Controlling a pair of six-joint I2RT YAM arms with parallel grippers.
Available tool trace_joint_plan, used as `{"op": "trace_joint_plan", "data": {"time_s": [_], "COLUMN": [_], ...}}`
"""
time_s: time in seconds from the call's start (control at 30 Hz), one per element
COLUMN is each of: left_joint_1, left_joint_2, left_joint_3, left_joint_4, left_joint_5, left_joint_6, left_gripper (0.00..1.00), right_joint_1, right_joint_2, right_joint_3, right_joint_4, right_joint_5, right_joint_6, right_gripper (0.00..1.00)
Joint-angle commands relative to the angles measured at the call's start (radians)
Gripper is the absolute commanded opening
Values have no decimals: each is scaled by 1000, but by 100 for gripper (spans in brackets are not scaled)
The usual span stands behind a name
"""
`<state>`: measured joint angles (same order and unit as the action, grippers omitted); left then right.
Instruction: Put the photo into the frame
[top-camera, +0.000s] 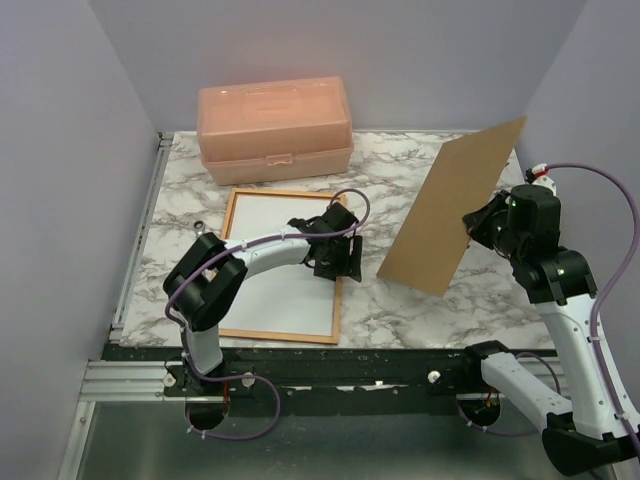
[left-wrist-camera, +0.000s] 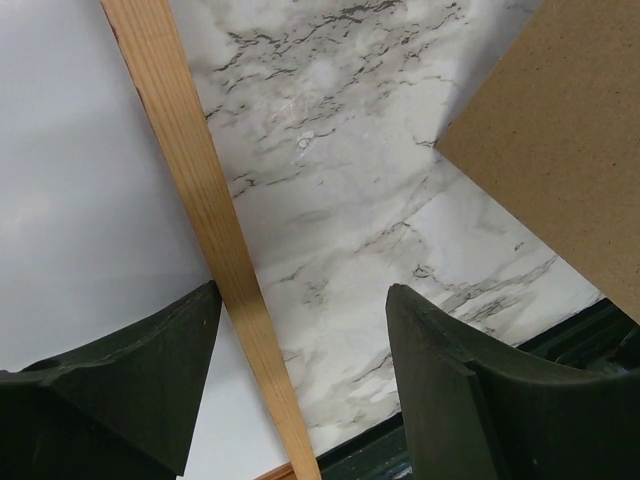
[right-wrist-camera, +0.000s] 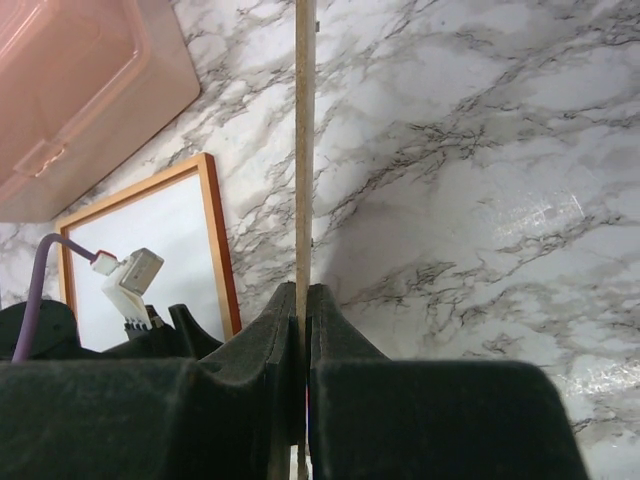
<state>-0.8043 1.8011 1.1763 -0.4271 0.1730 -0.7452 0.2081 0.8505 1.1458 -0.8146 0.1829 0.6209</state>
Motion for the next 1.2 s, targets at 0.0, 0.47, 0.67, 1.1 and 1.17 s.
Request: {"op": "trace_joint_plan", "data": {"time_s": [0.0,0.47,0.67,1.1,1.17], "left_joint_1": [-24,-85,-116,-86,-80], "left_joint_2": [48,165,235,105,115], "left_joint_3": [57,254,344,259,271], "left_joint_4": [8,14,21,-50,-99], "left_joint_5": [42,123,159,22,-20], "left_joint_6": [-7,-55,-75,-51,-40], "left_gripper": [68,65,66,77,77], "right_joint_1": [-1,-1,-1,-1,-1], "right_joint_2": [-11,51,54,99,121], "right_joint_3": [57,91,157,197,193], "right_joint_4": [20,-65,-124,-145,-152], "right_joint_5": [62,69,111,10,-28], "right_joint_6": [-23,-50,-64,-74,-72], "right_gripper": [0,0,0,0,0]}}
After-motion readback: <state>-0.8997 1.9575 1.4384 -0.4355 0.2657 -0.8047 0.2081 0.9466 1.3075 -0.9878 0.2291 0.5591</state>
